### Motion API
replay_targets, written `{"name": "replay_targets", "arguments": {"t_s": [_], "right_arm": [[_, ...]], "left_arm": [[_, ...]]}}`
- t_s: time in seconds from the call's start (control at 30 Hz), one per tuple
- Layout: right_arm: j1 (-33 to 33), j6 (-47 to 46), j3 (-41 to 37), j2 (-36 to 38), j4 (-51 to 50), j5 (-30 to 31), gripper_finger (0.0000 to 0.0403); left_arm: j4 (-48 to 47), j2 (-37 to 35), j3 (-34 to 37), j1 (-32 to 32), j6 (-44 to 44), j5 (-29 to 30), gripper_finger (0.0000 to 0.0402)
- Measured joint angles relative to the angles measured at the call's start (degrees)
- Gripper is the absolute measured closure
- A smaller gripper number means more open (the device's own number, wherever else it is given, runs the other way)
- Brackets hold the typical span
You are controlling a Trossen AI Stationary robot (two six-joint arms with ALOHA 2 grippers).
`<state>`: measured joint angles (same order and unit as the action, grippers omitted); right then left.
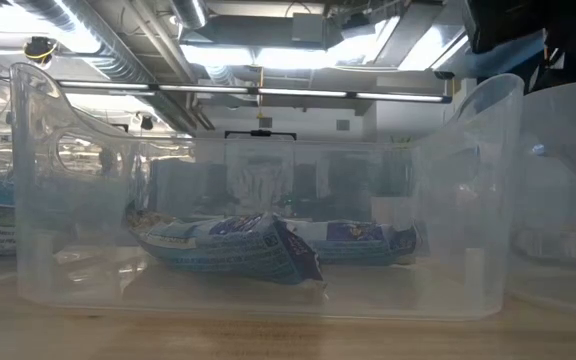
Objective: Pick and place Granola Bars by type
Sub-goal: Put the yellow granola bar into the right transparent bin, then put the red granola bar into the left transparent bin
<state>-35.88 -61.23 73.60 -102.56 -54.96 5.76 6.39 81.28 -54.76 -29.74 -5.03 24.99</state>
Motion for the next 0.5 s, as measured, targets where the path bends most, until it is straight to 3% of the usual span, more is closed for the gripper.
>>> {"name": "replay_targets", "arguments": {"t_s": [0.23, 0.5], "right_arm": [[0.2, 1.5, 0.0, 0.0, 0.6, -0.5, 0.0258], [0.2, -0.7, 3.6, 0.1, -6.4, -1.3, 0.0201]], "left_arm": [[-0.2, 0.0, 0.0, 4.3, -2.6, -1.7, 0.0251], [-2.3, 0.0, 0.0, 20.5, -4.7, -15.3, 0.0252]]}}
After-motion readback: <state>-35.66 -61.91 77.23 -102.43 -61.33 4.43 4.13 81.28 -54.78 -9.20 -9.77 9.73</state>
